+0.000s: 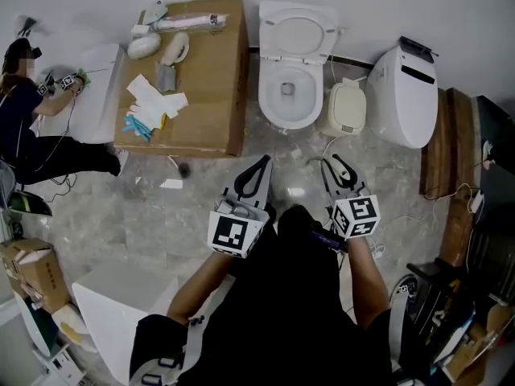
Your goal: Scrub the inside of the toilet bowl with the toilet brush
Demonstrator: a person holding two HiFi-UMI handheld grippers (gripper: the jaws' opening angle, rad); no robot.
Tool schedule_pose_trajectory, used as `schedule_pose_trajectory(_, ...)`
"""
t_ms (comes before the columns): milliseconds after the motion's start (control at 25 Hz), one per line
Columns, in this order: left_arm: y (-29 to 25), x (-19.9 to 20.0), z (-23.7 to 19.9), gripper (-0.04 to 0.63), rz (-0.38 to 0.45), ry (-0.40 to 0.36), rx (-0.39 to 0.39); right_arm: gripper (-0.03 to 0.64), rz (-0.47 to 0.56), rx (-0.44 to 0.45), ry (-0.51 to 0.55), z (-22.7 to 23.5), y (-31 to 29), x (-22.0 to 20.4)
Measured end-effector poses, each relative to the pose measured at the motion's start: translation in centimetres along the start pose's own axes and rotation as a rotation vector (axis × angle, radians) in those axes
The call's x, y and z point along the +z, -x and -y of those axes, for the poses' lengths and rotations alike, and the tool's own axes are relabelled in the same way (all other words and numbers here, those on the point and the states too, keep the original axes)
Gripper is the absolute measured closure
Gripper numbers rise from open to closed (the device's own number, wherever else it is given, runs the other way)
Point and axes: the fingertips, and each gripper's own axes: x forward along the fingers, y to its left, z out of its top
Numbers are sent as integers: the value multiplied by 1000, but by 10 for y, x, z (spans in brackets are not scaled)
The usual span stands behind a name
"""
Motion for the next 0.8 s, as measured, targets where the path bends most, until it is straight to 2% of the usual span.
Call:
schedule_pose_trajectory(360, -76, 0, -54, 586, -25, 24, 29, 489, -33, 52, 17, 52, -106, 22)
schedule_pose_trajectory(800, -216, -7, -108, 586, -77, 74, 111, 489, -148, 174, 75, 145, -243, 21)
